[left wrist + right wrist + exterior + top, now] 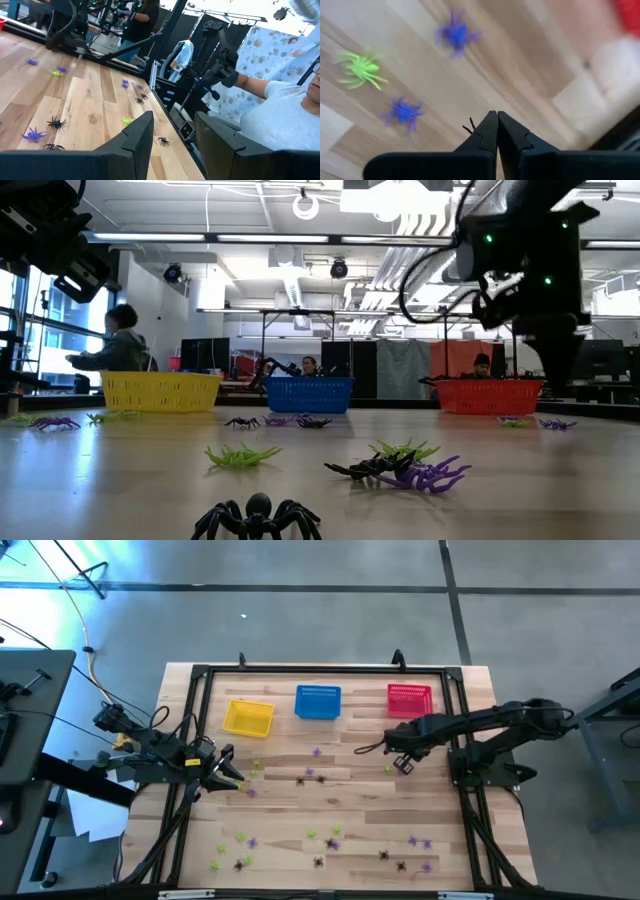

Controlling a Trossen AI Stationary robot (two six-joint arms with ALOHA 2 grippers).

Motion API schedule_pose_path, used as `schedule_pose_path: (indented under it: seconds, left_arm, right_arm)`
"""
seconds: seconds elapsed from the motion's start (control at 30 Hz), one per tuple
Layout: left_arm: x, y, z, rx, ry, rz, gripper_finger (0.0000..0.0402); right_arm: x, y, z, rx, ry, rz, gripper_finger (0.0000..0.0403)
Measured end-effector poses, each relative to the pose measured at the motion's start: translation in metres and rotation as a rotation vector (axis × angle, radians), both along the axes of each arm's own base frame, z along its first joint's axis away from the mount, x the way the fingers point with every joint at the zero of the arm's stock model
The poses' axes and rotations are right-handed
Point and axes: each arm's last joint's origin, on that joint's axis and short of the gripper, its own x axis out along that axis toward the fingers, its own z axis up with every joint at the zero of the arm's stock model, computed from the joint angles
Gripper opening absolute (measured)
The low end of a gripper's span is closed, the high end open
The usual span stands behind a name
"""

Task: Sort Halloween decoration
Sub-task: Put the black spider toy into the red bin

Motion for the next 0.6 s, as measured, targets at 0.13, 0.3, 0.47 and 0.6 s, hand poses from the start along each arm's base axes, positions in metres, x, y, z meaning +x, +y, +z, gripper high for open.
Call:
schedule_pose_path:
  seconds: [0.13,0.3,0.47,0.6]
  left_arm:
    - [0.0,0.0,0.0,0.0,0.0,0.0,0.0133]
    - [0.0,0.0,0.0,0.0,0.0,0.0,0.0133]
    - [0.0,0.0,0.0,0.0,0.0,0.0,0.0133]
    - [0.0,0.0,0.0,0.0,0.0,0.0,0.0133]
  right_arm:
    - [0.011,-0.006,0.025,-0.072,-0.026,0.02,0.0]
    - [0.023,-0.023,0.059,-0.204,-0.071,0.035,0.0]
    - [0.026,-0.054,0.084,-0.272,-0.097,0.016,0.0]
    - [0.017,-0.086,0.087,-0.284,-0.099,-0.044,0.0]
